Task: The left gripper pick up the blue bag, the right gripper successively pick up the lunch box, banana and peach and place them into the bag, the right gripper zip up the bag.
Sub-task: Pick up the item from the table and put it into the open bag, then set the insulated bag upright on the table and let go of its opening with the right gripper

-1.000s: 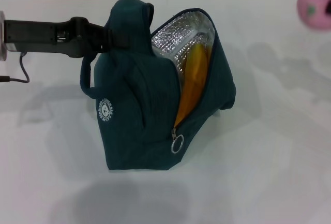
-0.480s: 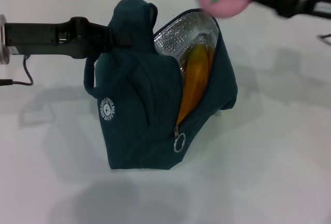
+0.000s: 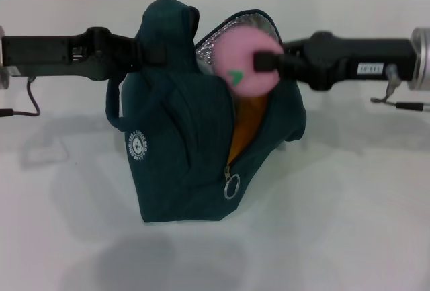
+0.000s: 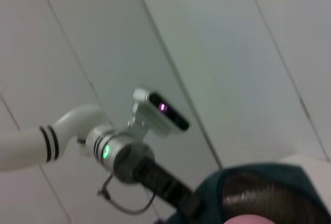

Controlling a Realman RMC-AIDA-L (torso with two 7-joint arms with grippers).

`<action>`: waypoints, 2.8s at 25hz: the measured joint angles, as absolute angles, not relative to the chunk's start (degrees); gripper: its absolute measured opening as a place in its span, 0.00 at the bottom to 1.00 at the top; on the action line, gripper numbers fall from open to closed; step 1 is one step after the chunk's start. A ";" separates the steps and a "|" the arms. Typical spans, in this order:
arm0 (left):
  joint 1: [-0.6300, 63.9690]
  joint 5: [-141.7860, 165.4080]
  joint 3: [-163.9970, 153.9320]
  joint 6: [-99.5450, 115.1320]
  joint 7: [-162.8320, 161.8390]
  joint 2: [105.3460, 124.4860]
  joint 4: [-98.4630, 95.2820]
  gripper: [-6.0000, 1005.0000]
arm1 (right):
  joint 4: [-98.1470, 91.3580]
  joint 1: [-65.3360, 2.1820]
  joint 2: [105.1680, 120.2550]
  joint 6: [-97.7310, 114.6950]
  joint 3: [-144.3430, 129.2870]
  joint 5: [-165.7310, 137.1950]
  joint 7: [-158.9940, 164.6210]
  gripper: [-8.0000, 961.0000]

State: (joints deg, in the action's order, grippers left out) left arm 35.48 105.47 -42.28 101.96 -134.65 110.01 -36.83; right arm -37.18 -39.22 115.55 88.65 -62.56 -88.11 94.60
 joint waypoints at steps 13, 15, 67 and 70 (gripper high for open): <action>35.56 105.47 -42.27 101.87 -134.65 109.95 -36.82 0.04 | -38.63 -38.12 115.27 86.54 -66.93 -87.57 95.08 0.13; 35.54 105.47 -42.27 101.86 -134.64 109.93 -36.82 0.04 | -39.66 -37.53 115.20 86.99 -66.86 -87.49 95.24 0.27; 35.48 105.94 -42.72 101.95 -134.40 110.35 -36.82 0.05 | -24.53 -36.93 115.67 81.93 -59.77 -86.80 108.73 0.78; 35.65 105.98 -42.72 101.95 -134.39 110.33 -36.82 0.05 | -24.56 -36.84 115.67 81.97 -59.79 -86.79 108.72 0.68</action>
State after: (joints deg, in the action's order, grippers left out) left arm 35.65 105.98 -42.72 101.95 -134.39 110.33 -36.82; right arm -24.56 -36.84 115.67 81.97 -59.79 -86.79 108.72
